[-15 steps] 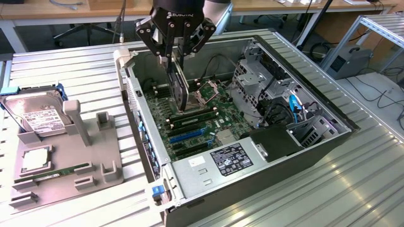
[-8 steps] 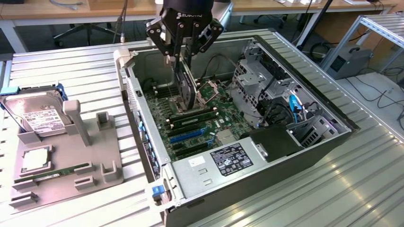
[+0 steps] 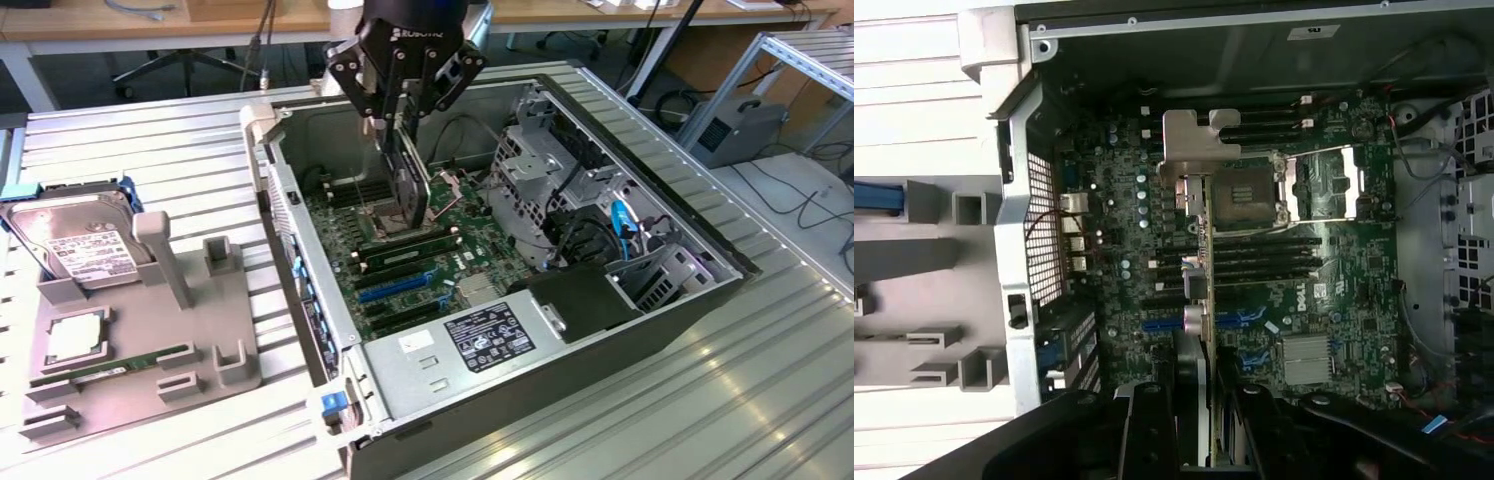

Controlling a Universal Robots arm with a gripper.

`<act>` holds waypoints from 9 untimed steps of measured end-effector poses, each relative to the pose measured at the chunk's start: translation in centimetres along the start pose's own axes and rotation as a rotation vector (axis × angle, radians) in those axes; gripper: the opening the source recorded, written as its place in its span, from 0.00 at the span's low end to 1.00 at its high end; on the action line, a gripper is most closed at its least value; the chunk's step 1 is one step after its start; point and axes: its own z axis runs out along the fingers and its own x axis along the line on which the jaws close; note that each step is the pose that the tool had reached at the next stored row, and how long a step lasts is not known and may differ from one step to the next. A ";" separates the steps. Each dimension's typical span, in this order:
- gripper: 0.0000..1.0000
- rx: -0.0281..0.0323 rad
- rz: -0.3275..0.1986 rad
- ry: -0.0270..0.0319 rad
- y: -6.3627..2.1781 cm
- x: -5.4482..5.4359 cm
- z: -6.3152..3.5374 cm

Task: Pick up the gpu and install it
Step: 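Pick up the gpu and move the gpu toward the slot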

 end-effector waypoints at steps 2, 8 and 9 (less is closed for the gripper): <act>0.27 0.0001 0.000 0.0000 0.03 -0.3 0.04; 0.27 0.0019 0.000 -0.0001 0.19 -2.7 0.36; 0.27 0.0036 0.000 -0.0003 0.29 -4.0 0.55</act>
